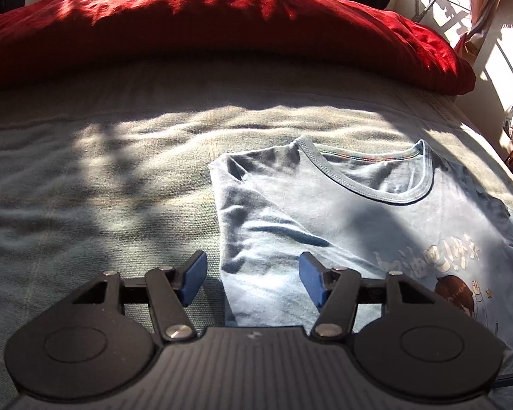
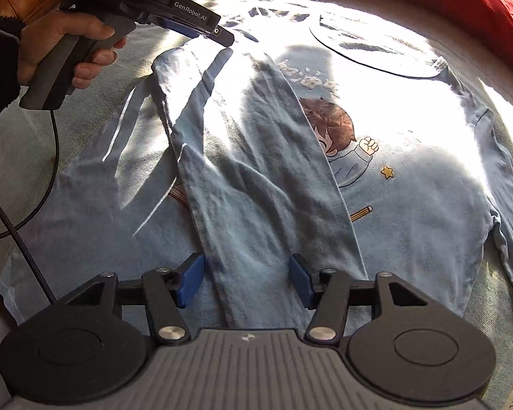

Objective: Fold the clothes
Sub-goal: 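Press the folded side near the collar with the left gripper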

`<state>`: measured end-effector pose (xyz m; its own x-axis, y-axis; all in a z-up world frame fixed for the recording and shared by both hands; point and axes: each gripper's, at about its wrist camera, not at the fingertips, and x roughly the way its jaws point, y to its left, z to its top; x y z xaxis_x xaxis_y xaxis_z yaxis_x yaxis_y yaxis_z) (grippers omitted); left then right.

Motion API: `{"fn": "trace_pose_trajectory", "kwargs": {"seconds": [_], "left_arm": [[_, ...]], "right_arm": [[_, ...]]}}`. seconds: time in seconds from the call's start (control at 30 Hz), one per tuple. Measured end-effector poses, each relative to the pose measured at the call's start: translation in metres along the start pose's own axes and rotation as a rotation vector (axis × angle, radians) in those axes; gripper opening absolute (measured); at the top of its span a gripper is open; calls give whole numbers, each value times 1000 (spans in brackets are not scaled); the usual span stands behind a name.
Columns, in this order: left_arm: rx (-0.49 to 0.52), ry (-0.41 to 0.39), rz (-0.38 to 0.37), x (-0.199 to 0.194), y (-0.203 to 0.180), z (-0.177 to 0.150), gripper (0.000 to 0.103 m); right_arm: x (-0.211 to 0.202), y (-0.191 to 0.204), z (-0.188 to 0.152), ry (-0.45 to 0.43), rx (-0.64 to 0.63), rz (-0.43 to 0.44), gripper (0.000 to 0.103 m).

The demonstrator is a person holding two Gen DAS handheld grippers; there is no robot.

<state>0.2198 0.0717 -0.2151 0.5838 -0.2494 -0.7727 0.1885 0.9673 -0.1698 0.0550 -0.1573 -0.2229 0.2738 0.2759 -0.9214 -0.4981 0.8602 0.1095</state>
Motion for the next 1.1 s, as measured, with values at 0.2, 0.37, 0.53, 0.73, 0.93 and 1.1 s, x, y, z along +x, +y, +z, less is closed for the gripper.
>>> {"fn": "trace_pose_trajectory", "kwargs": {"seconds": [0.2,0.37,0.53,0.73,0.93,1.1], "left_arm": [[108,5,-109,10,-10,23,63],[116,37,-60,50,1,35,62],[120,22,-64,47,3,50,62],[127,29,-101,19,-6,49,62],[139,68,-153,-25,-45,-4,63],[162,139,-155,-23,-65,-52,63]], "right_arm": [[8,6,1,-1,42,27,94],[16,14,2,17,46,15,103],[22,18,0,22,21,-9,103],[27,34,-6,-1,-22,-90,103],[3,27,-9,-45,-37,-43,103],[-15,5,-17,-69,97,-35,103]]}}
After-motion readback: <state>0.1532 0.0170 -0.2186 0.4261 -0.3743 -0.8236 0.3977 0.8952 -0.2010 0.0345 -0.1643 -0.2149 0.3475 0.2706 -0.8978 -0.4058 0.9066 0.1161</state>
